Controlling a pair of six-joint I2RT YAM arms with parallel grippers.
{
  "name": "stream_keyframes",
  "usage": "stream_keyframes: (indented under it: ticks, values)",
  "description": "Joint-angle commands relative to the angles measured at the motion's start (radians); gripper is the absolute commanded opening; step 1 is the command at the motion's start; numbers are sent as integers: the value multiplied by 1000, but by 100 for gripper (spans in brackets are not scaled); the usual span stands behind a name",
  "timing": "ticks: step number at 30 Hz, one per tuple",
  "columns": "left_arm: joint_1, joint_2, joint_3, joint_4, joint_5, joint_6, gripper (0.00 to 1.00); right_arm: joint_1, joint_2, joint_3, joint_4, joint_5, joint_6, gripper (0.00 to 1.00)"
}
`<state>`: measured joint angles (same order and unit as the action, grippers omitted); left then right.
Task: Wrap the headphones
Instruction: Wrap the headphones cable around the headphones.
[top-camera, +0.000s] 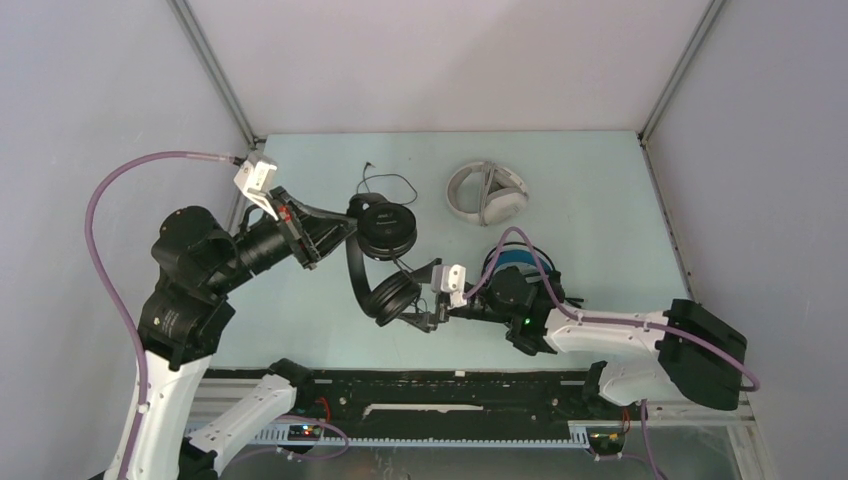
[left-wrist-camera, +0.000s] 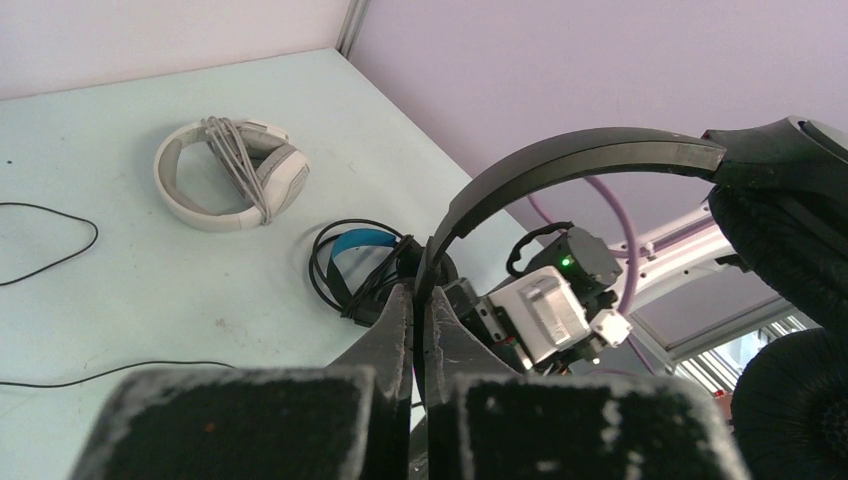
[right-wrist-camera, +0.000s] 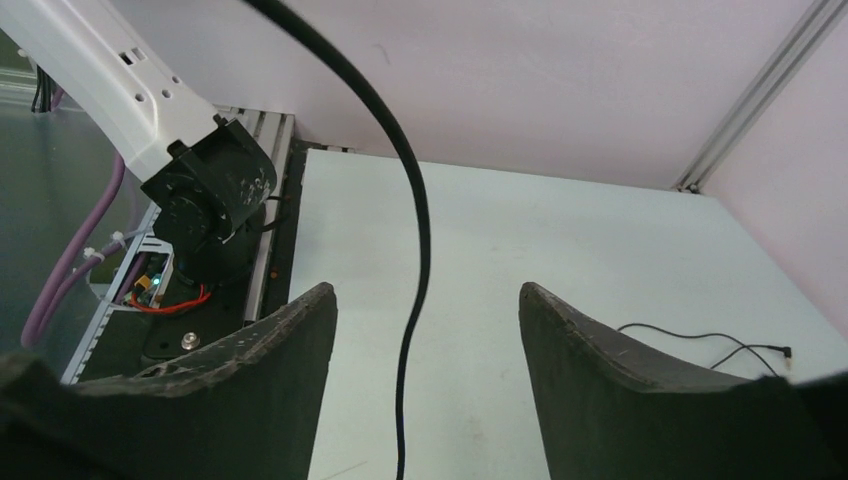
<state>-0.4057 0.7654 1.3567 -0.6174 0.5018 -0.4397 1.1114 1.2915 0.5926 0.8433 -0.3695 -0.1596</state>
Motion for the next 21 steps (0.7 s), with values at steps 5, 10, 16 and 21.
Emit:
stream_keyframes:
  ticks: [5,10,16,21]
  values:
    - [-4,-1,75,41,68,-21,0,-10,53,2,122,73,64,37]
    - [-4,6,84,60,169,-28,0,-35,78,3,133,75,100,15]
    - [-5,1,30,125,341,-58,0,-70,97,3,195,56,140,0]
    - [-5,1,50,-8,332,53,0,-121,84,3,222,32,204,0]
